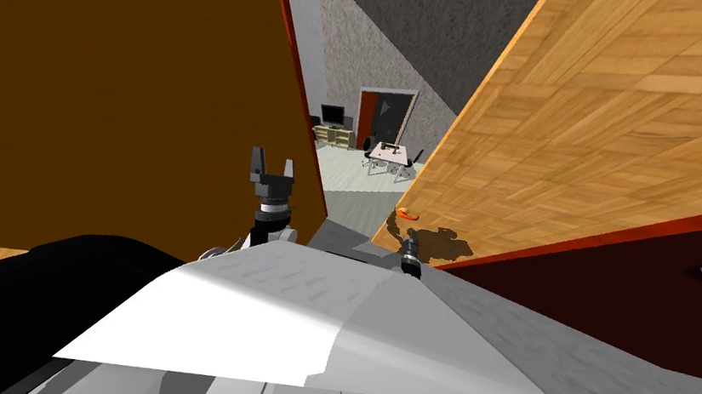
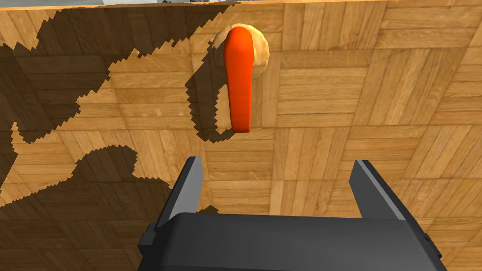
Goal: Pull the door open
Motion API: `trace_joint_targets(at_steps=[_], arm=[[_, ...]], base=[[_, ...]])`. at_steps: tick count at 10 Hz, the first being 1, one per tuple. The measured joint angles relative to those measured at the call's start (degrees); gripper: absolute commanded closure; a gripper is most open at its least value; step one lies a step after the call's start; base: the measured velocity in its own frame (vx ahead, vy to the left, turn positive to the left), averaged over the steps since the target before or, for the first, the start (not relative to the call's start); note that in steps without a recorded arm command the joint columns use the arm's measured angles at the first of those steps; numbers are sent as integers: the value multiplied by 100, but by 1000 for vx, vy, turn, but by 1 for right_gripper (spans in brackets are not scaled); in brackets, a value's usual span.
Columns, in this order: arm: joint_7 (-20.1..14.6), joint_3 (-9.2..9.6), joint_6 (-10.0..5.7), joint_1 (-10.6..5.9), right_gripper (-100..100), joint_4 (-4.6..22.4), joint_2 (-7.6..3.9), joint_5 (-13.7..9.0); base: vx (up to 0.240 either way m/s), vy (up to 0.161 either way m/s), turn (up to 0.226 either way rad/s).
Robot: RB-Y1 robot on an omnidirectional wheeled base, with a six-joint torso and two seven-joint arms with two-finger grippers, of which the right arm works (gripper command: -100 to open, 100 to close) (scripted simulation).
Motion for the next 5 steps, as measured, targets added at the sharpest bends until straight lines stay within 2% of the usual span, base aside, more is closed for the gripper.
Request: trace_joint_targets(at_steps=[3,4,5], arm=[[-9,-28,-83,-109,-100,367,-30,-27],[-21,-38,-106,-148,-100,485,-51,-37],[-24,-40,-112,-154,-100,498,-53,-38]], base=[[163,-19,19],[68,2,4],[140,30,170]])
